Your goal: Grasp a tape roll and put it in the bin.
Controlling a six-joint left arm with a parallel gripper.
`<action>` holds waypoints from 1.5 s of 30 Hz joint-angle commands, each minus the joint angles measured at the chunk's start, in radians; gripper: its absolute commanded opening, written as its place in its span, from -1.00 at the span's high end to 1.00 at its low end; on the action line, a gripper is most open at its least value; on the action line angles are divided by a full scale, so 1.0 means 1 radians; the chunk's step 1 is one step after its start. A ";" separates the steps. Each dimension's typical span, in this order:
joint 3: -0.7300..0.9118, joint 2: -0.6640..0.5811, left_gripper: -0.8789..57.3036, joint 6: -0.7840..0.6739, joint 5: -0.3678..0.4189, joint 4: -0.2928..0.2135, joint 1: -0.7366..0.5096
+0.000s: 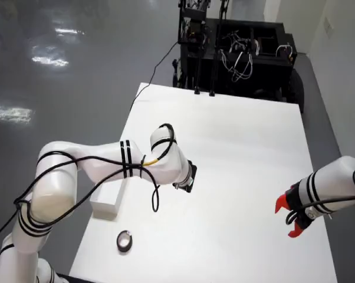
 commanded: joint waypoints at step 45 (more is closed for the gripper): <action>0.271 -0.181 0.98 -0.058 0.103 -0.018 0.071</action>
